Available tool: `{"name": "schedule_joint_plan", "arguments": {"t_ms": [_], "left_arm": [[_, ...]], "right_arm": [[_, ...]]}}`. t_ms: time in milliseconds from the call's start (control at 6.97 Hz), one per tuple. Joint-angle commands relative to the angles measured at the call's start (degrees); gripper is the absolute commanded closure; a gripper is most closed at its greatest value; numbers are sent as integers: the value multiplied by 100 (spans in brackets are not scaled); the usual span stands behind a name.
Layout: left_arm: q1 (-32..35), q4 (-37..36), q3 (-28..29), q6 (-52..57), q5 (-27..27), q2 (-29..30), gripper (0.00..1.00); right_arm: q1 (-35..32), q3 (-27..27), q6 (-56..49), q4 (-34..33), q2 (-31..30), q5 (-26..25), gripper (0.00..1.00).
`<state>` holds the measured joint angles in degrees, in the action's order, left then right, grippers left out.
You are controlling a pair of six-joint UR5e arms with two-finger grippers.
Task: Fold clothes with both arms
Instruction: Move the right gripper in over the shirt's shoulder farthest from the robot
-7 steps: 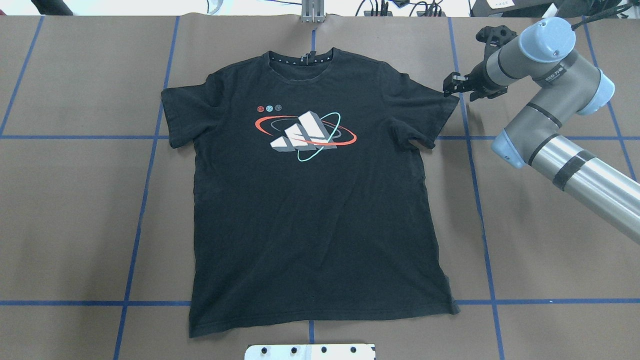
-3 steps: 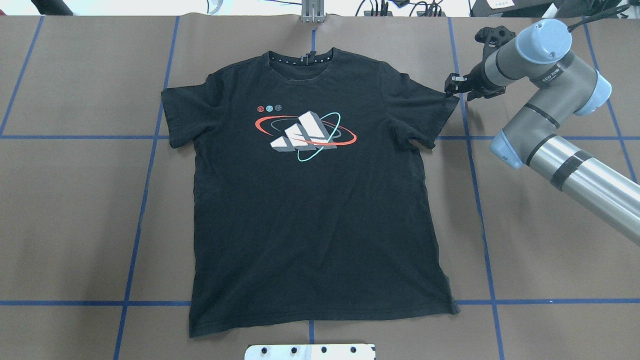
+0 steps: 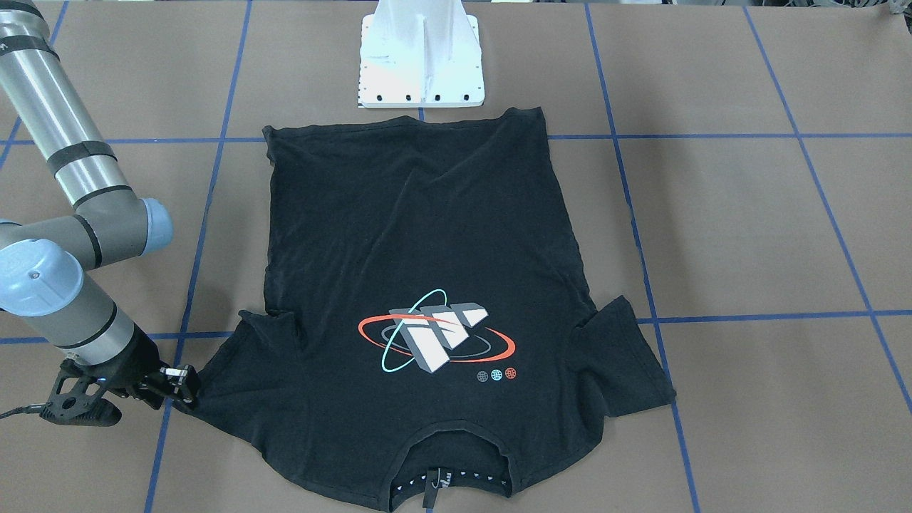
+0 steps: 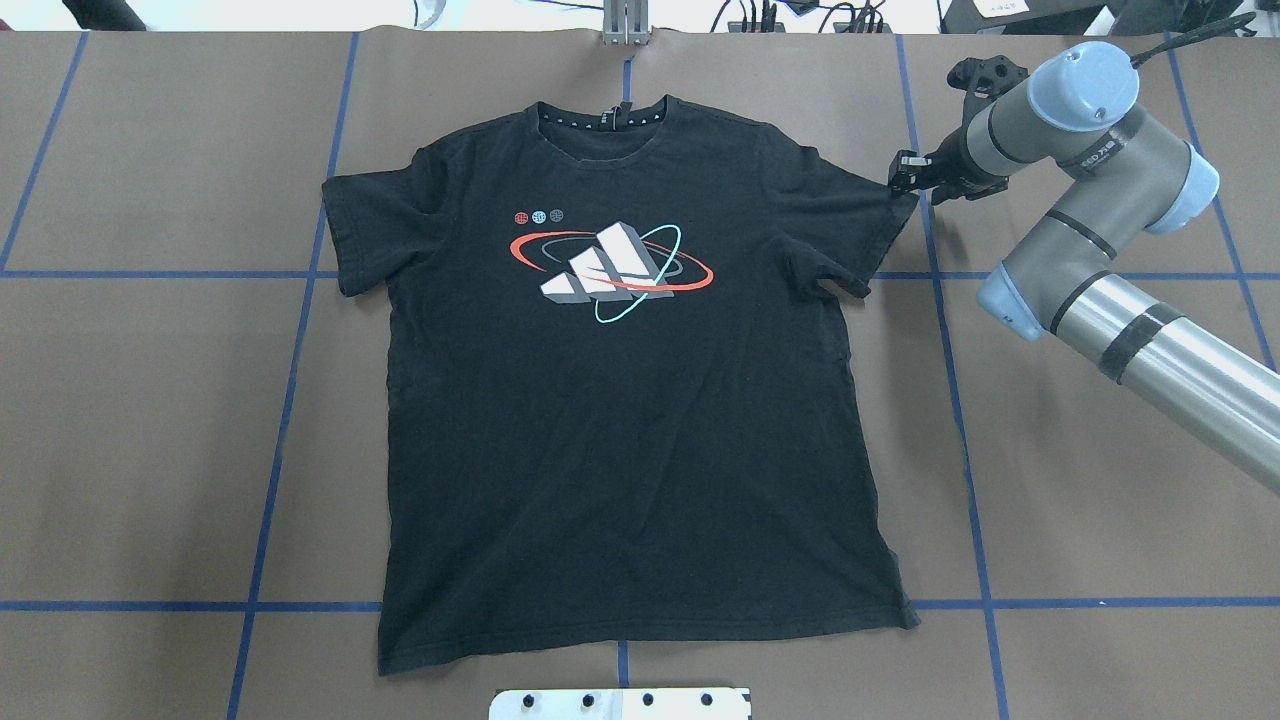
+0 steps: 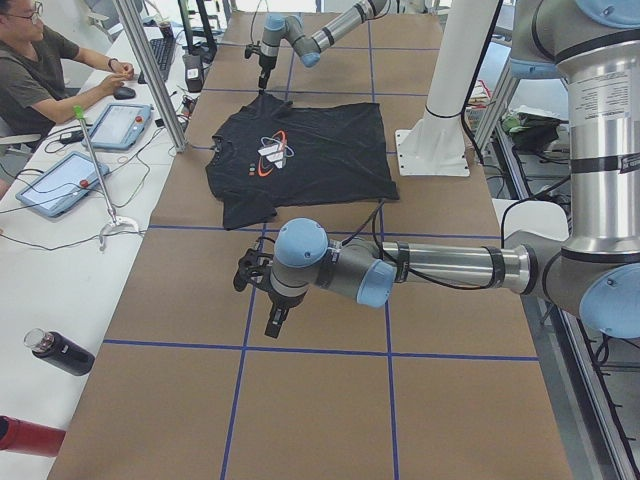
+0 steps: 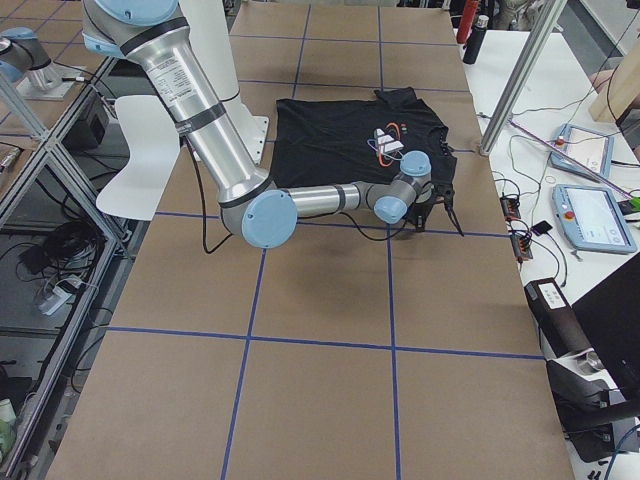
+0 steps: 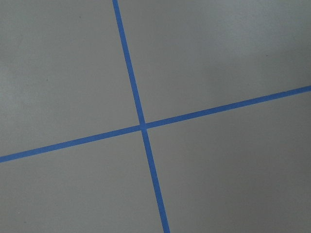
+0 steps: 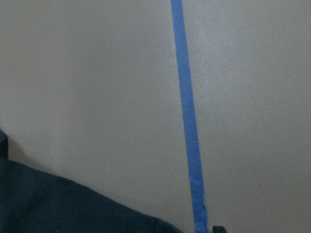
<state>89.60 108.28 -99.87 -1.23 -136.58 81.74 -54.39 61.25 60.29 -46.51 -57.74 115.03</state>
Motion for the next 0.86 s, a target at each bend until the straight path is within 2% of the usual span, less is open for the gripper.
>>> {"name": "schedule_joint_plan", "arguments": {"t_ms": [0, 144, 431, 574, 718], "left_arm": [[5, 0, -6, 9, 0, 0, 0], [-4, 0, -6, 9, 0, 0, 0], [5, 0, -6, 26, 0, 0, 0], [13, 0, -6, 27, 0, 0, 0], [13, 0, -49, 27, 0, 0, 0]], "right_arm": [[8, -8, 9, -7, 0, -51, 65], [-1, -8, 9, -7, 0, -51, 100], [-1, 10, 26, 2, 17, -34, 100], [-27, 184, 27, 45, 44, -16, 100], [-54, 690, 35, 2, -26, 45, 100]]}}
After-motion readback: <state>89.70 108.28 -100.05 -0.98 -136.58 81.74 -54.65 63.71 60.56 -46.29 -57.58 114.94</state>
